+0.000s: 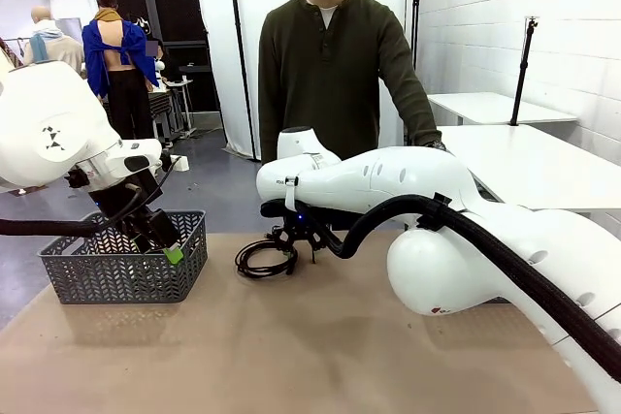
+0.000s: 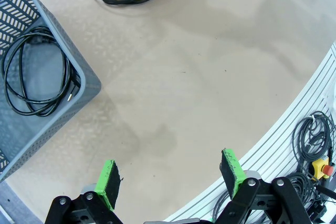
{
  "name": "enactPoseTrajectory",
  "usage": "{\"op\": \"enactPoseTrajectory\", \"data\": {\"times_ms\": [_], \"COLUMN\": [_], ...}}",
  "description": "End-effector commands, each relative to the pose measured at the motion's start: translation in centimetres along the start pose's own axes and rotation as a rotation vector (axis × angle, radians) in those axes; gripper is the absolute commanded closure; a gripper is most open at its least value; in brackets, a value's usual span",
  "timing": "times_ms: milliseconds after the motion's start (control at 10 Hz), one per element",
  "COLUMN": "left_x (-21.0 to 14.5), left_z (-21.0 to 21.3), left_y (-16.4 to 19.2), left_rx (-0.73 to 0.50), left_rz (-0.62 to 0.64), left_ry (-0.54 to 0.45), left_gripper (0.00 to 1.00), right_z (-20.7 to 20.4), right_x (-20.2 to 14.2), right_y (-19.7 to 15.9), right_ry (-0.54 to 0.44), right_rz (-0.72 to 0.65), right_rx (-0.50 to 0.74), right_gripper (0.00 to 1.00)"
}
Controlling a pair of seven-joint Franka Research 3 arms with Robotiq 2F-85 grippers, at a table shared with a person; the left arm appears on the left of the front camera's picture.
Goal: Organize the cables according to human instructions.
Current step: Pick up a bundle of cables and place it in the basket indicated by the human.
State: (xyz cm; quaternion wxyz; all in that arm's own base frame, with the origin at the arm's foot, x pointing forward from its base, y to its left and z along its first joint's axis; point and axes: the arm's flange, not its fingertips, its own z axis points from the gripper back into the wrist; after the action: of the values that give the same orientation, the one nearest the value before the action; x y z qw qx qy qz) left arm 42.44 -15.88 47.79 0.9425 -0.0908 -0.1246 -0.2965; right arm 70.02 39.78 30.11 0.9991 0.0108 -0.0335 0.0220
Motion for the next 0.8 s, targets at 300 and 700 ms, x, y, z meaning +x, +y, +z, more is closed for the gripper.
{"op": "enactPoseTrajectory", "data": {"times_ms": [300, 700], "left_x": [0.0, 0.0], "left_z": [0.1, 0.1], "left_y": [0.0, 0.0], "left_rx": [0.005, 0.005], "left_rz": [0.009, 0.009], "left_ry": [-0.006, -0.006], "left_gripper": [0.0, 0.0], "right_z": [0.3, 1.1], "right_x": [2.4, 2.4], "right_y": [0.7, 0.5], "right_ry": [-0.005, 0.009], "right_rz": [-0.029, -0.033], "right_rx": [-0.007, 0.007], "right_gripper": [1.0, 1.0]}}
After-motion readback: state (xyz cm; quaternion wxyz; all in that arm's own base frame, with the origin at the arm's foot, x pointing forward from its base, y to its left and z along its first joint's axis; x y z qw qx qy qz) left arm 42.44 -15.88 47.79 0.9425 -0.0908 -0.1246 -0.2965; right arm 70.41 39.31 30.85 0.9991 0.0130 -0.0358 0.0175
